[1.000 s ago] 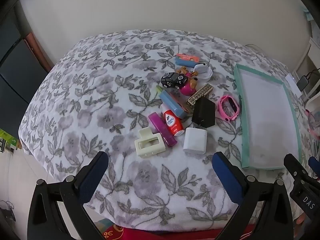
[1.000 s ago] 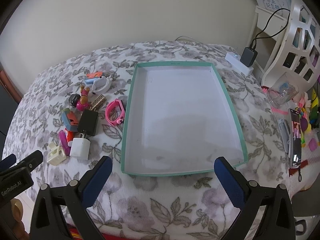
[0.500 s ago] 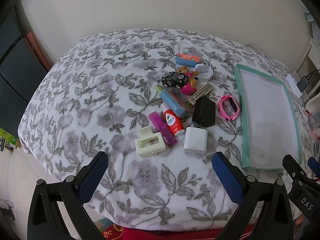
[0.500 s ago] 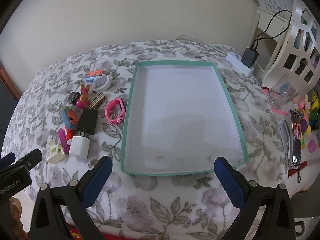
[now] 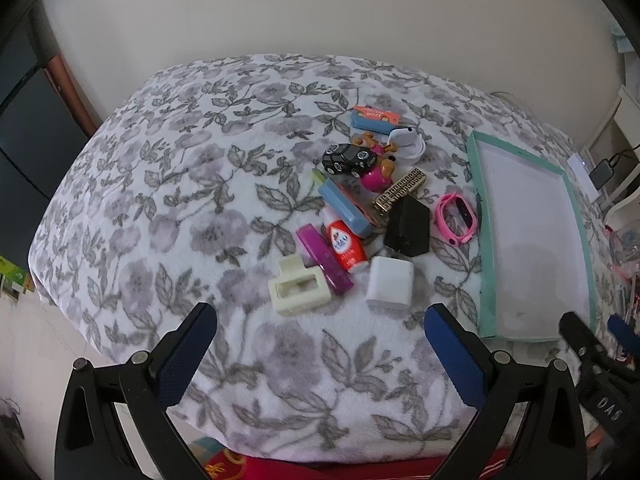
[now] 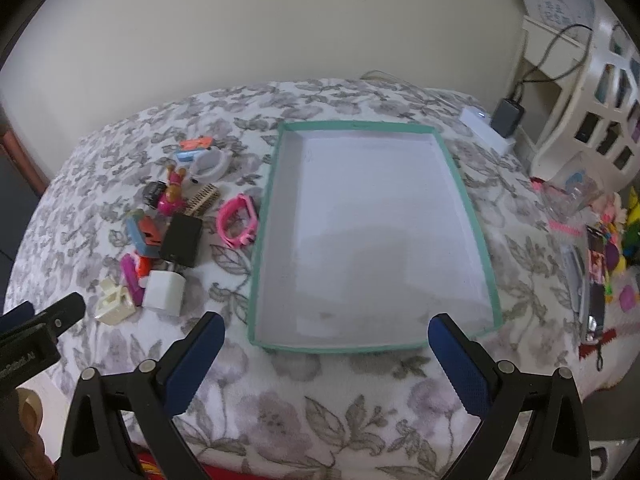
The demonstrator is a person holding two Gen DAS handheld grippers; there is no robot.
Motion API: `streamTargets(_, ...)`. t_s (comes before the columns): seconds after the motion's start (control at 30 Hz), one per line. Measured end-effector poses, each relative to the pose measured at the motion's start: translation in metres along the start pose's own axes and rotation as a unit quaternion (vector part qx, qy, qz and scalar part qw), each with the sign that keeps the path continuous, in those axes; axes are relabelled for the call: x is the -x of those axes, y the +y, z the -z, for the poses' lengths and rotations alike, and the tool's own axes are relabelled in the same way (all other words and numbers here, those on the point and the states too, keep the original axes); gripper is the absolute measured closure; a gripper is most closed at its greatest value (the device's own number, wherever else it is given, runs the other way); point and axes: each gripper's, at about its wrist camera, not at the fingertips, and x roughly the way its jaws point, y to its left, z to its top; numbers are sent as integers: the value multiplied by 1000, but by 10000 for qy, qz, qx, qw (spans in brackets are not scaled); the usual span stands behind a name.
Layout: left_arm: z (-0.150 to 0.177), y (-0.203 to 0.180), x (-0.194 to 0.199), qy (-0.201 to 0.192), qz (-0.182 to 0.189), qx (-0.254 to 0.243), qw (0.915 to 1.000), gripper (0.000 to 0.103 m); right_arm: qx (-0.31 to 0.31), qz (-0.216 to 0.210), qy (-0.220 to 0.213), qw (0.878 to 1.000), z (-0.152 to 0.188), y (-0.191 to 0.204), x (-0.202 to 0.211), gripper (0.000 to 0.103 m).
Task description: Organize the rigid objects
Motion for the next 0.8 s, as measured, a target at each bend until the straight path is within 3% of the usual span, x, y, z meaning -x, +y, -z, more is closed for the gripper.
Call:
streamTargets(0.07,-10,9,2,-20,-105,124,9999,0,154,26,-63,9999,-11,10,3,0)
streamTargets(0.23,-38,40,-3,-36,-115,625,9980,0,171,-512,57,9985,-38,45,0,0)
streamTargets(0.3,-43,53,-7,-292,-140,837,9960,0,323,-607,148,9975,-41,67,-9,0)
streamTargets(0.37,-46,64,-20,-246,-91,1001,9946,0,337,-813,395,9953,-40,88,-27,1)
streamTargets(0.4,-45,67,-26,-87,-167,1009,9947,0,328,-871,495,9944,-39,93,-33,1)
streamTargets(0.6,-29,67,-82,861,163,1171,9893,0,657,-918,1039,9882,-21,128,-79,6)
streamTargets(0.8,-24,63,-99,927,323,1226,9876,0,644,-938,1435,9831,-7,135,-112,10)
